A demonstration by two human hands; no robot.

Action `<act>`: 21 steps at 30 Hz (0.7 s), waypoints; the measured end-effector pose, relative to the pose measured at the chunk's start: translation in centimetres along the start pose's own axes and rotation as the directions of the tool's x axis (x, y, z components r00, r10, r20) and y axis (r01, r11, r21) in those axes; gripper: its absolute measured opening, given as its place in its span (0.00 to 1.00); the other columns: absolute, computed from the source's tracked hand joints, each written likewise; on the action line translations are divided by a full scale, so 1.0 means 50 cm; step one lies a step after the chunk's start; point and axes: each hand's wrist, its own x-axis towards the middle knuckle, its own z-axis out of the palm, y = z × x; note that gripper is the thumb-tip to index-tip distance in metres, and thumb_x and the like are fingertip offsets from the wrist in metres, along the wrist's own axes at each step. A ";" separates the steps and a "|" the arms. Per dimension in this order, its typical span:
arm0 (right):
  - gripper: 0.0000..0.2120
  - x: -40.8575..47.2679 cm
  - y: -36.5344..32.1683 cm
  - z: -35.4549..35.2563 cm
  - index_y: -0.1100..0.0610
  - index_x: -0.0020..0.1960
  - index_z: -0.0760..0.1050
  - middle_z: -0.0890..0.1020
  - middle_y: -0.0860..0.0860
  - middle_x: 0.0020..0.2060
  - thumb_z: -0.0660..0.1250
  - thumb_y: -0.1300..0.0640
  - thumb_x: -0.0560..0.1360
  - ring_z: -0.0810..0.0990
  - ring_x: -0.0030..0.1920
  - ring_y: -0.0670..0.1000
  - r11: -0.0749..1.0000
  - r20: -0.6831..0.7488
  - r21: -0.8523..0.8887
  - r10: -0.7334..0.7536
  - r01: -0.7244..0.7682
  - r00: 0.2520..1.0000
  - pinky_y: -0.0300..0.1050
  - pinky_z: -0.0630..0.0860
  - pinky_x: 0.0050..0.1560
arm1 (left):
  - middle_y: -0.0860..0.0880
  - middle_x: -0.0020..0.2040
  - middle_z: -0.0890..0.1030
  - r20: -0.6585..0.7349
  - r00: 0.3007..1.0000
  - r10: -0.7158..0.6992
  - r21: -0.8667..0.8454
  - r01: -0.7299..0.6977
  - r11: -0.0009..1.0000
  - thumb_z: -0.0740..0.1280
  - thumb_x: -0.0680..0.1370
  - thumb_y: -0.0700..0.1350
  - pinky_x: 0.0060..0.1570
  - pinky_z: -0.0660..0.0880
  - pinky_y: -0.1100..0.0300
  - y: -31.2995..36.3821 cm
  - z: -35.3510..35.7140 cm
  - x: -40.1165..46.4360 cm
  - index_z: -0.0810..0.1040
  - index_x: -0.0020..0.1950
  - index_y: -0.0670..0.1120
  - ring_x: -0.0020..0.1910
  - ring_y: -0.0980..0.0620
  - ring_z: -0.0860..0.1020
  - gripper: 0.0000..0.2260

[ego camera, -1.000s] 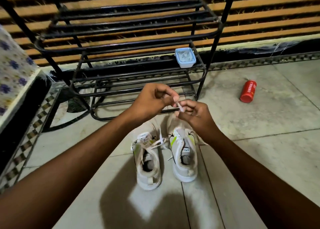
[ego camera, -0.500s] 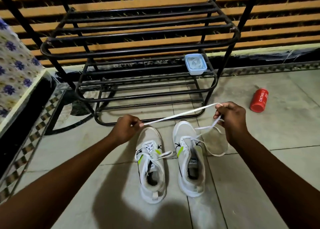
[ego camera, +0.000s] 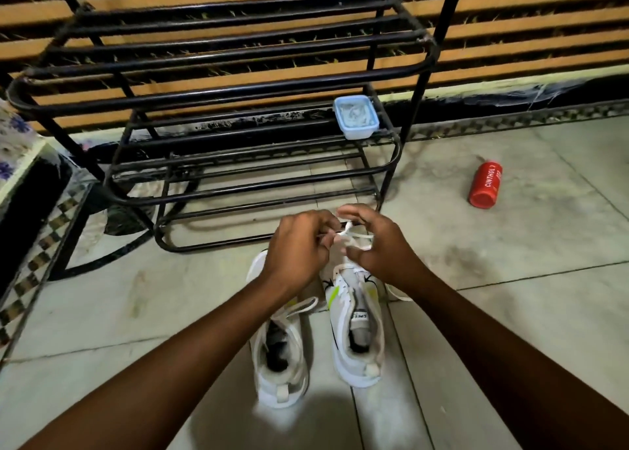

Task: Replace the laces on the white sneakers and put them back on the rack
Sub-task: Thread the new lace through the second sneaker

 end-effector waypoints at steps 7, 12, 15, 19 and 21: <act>0.07 -0.015 0.012 -0.016 0.58 0.43 0.80 0.78 0.61 0.31 0.73 0.69 0.74 0.76 0.28 0.51 0.960 -0.085 0.248 0.157 -0.132 0.984 0.47 0.75 0.31 | 0.54 0.36 0.85 0.015 0.997 -0.073 -0.055 0.073 0.996 0.67 0.74 0.30 0.42 0.81 0.54 -0.005 0.017 -0.023 0.85 0.46 0.48 0.38 0.57 0.84 0.14; 0.04 -0.028 0.021 -0.010 0.53 0.46 0.84 0.82 0.43 0.38 0.73 0.61 0.73 0.80 0.42 0.47 0.997 -0.047 -0.062 -0.038 0.035 0.998 0.44 0.74 0.45 | 0.55 0.36 0.84 -0.039 0.994 -0.102 -0.002 0.102 0.995 0.73 0.76 0.36 0.41 0.79 0.58 -0.007 0.030 -0.024 0.85 0.42 0.48 0.36 0.59 0.81 0.08; 0.03 -0.032 0.014 -0.002 0.53 0.46 0.86 0.83 0.38 0.39 0.74 0.59 0.75 0.82 0.44 0.45 0.997 -0.023 -0.069 -0.031 0.029 0.999 0.42 0.76 0.49 | 0.56 0.35 0.84 -0.049 0.982 -0.184 -0.085 0.179 0.980 0.74 0.77 0.38 0.37 0.76 0.64 -0.003 0.037 -0.025 0.85 0.41 0.48 0.34 0.62 0.81 0.06; 0.01 -0.033 0.030 -0.005 0.53 0.44 0.86 0.84 0.46 0.38 0.75 0.58 0.74 0.82 0.42 0.47 0.998 -0.021 -0.051 0.033 -0.034 0.999 0.49 0.78 0.46 | 0.53 0.34 0.85 -0.025 0.974 -0.223 -0.164 0.216 0.962 0.72 0.78 0.36 0.36 0.79 0.61 -0.006 0.048 -0.038 0.87 0.42 0.48 0.34 0.53 0.84 0.09; 0.03 -0.037 0.035 -0.008 0.52 0.47 0.85 0.85 0.46 0.39 0.76 0.56 0.73 0.84 0.41 0.50 0.998 0.032 0.025 0.050 -0.051 0.998 0.50 0.80 0.46 | 0.54 0.34 0.85 -0.033 0.973 -0.230 -0.162 0.222 0.962 0.71 0.78 0.34 0.36 0.81 0.61 -0.007 0.054 -0.043 0.87 0.43 0.48 0.34 0.53 0.84 0.10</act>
